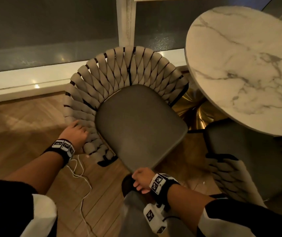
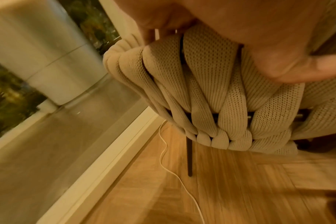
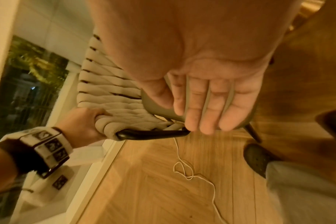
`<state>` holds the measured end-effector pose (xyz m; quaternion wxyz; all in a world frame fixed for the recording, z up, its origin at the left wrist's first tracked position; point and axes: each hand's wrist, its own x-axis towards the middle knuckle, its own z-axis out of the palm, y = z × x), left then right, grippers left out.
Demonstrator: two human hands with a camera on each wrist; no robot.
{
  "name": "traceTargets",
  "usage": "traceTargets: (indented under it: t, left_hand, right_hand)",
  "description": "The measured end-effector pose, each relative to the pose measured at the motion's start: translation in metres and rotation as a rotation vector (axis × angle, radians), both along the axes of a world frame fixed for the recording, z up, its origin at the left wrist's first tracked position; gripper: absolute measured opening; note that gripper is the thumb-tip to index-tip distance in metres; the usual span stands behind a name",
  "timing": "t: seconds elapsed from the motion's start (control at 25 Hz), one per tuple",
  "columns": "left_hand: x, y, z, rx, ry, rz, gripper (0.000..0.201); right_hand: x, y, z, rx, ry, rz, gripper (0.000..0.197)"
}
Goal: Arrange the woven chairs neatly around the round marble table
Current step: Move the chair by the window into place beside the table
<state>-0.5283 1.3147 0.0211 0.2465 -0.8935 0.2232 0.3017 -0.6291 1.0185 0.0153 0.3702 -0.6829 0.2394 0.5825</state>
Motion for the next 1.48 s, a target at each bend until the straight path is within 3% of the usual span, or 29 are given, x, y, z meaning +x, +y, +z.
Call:
traceTargets:
  t: [0.12, 0.2, 0.28, 0.36, 0.44, 0.48, 0.6, 0.72, 0.84, 0.92, 1.0, 1.16, 1.32, 1.48]
  left_hand:
    - [-0.017, -0.019, 0.011, -0.009, 0.122, -0.054, 0.071]
    - [-0.039, -0.034, 0.013, -0.037, 0.194, -0.05, 0.055]
    - [-0.065, -0.047, 0.014, -0.067, 0.215, -0.021, 0.05]
    - [-0.087, -0.058, 0.02, -0.094, 0.196, 0.031, 0.055]
    - [-0.1, -0.066, 0.028, -0.099, 0.169, 0.09, 0.057]
    - [-0.103, -0.068, 0.03, -0.108, 0.154, 0.123, 0.056]
    - [-0.102, -0.073, 0.034, -0.151, 0.112, 0.217, 0.058]
    - [-0.083, -0.082, 0.037, -0.214, 0.004, 0.305, 0.069]
    - [-0.057, -0.096, 0.037, -0.299, -0.105, 0.389, 0.071]
    - [-0.041, -0.104, 0.036, -0.37, -0.153, 0.424, 0.065]
    - [-0.027, -0.105, 0.032, -0.389, -0.183, 0.44, 0.063]
    - [-0.006, -0.102, 0.013, -0.342, -0.158, 0.409, 0.063]
    - [0.006, -0.126, -0.012, -0.371, -0.161, 0.291, 0.036]
    - [0.015, -0.144, -0.03, -0.37, -0.157, 0.208, 0.028]
  right_hand:
    - [-0.008, 0.003, -0.008, 0.105, 0.283, -0.16, 0.042]
    - [-0.012, 0.008, -0.015, 0.202, 0.446, -0.372, 0.066]
    - [-0.015, 0.022, -0.016, 0.273, 0.565, -0.598, 0.077]
    - [-0.019, 0.037, -0.01, 0.29, 0.607, -0.774, 0.061]
    - [-0.02, 0.047, -0.003, 0.236, 0.532, -0.878, 0.03]
    - [-0.019, 0.049, 0.0, 0.22, 0.489, -0.889, 0.017]
    - [-0.007, 0.045, 0.018, 0.166, 0.391, -0.884, 0.003]
    - [0.022, 0.032, 0.027, 0.133, 0.293, -0.92, 0.003]
    - [0.058, 0.012, 0.021, 0.075, 0.11, -0.846, 0.024]
    - [0.086, -0.007, 0.02, 0.041, 0.006, -0.758, 0.023]
    - [0.114, -0.028, 0.022, -0.017, -0.061, -0.785, 0.016]
    - [0.158, -0.074, 0.021, -0.095, -0.183, -0.758, 0.011]
    - [0.186, -0.114, 0.011, -0.156, -0.227, -0.71, 0.012]
    - [0.198, -0.134, -0.003, -0.161, -0.205, -0.672, 0.009]
